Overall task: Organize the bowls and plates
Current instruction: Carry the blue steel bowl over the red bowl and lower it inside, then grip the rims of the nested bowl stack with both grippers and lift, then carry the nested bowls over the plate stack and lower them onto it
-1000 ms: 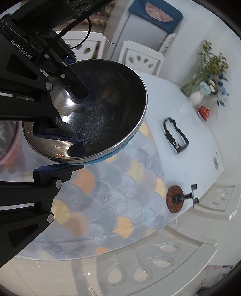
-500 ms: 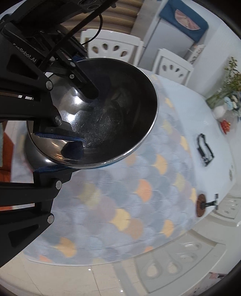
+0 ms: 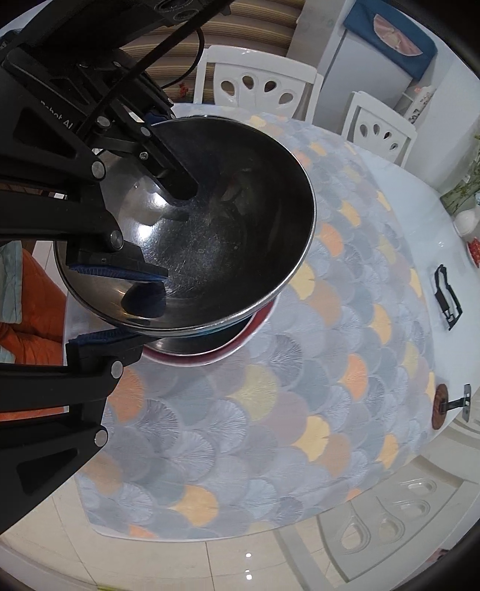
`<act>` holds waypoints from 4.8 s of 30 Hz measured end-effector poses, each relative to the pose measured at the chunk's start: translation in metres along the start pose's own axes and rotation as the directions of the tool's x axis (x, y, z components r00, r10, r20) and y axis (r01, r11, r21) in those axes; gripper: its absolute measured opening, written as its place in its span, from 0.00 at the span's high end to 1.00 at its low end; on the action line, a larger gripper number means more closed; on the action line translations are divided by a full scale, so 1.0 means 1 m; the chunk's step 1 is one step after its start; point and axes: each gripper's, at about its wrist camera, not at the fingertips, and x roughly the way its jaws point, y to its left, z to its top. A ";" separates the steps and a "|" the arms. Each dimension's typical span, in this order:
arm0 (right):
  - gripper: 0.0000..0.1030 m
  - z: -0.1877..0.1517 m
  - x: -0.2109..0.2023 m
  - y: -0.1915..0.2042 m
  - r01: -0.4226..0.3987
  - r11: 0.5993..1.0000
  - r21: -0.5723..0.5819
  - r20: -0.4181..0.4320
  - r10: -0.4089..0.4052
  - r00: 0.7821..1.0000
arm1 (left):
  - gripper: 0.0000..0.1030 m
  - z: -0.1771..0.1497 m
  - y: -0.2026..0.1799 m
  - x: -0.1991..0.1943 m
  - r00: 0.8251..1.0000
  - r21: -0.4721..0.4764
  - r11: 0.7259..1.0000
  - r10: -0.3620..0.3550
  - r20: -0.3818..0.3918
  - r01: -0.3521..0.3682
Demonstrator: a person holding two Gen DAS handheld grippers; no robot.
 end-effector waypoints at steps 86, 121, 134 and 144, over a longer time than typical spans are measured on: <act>0.32 0.027 0.064 -0.040 -0.117 0.956 -0.268 -0.055 0.106 0.993 | 0.59 -0.041 0.045 0.058 0.988 -0.489 0.868 -0.141 -0.060 0.094; 0.46 0.041 0.037 0.013 -0.144 0.904 -0.402 -0.034 0.142 0.989 | 0.66 -0.020 0.042 0.030 0.999 -0.479 0.877 -0.029 0.024 0.037; 0.46 0.039 0.025 0.126 -0.147 0.843 -0.518 -0.007 0.168 0.986 | 0.66 -0.027 0.115 -0.047 0.995 -0.557 0.830 0.019 0.100 0.040; 0.46 0.042 0.066 0.217 -0.159 0.875 -0.457 -0.049 0.153 0.987 | 0.66 -0.035 0.208 -0.077 0.998 -0.530 0.848 0.023 0.067 0.016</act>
